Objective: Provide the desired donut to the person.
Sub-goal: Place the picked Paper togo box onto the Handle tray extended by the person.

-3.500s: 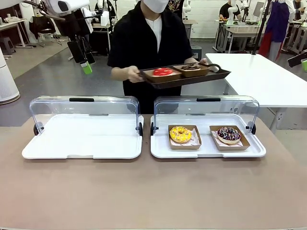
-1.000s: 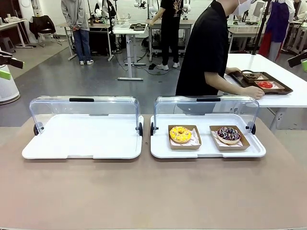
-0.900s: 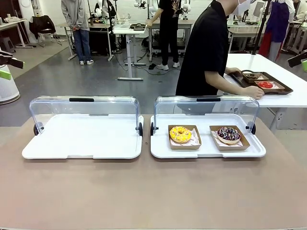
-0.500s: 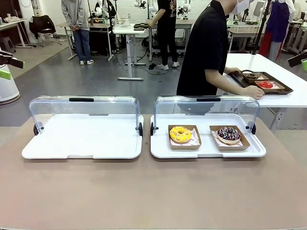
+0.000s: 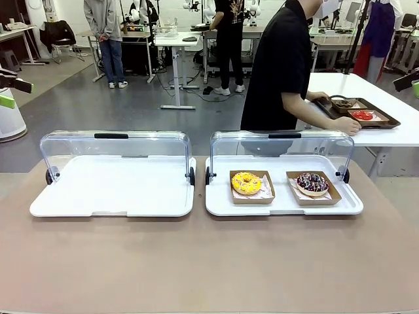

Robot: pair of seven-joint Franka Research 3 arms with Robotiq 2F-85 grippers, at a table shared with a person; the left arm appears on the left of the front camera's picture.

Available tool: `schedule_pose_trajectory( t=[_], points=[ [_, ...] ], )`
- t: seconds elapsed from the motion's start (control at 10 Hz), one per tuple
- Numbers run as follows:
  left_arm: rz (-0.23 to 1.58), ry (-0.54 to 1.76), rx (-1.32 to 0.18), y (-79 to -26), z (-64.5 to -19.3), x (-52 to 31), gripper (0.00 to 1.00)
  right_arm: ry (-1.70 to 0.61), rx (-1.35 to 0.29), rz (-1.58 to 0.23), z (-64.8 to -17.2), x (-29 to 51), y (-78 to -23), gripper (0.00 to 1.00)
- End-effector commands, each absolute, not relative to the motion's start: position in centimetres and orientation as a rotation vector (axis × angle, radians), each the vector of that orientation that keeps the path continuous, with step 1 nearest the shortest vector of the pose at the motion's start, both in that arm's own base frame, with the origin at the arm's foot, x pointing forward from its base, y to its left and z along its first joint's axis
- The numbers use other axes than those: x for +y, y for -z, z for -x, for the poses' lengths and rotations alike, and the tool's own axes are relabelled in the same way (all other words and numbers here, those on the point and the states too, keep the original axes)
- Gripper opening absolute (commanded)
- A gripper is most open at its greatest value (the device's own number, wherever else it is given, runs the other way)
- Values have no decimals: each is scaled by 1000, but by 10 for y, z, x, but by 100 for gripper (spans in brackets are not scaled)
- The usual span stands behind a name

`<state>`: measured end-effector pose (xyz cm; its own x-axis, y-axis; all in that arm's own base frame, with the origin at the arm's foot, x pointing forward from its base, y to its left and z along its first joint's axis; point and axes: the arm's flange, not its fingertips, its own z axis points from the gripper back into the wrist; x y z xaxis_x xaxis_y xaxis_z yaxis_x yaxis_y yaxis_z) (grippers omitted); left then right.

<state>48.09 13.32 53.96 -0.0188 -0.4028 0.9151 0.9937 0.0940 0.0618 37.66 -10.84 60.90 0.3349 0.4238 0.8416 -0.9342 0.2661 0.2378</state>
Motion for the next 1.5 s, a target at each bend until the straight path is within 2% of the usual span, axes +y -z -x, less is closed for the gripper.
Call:
schedule_pose_trajectory(
  t=[0.0,1.4],
  points=[
    [813,1336,-977,-541,-482,134,100,-1047,-750,-857,-377,-108,-609,100],
    [813,1336,-977,-541,-482,134,100,-1047,-750,-857,-377,-108,-609,100]
  ],
)
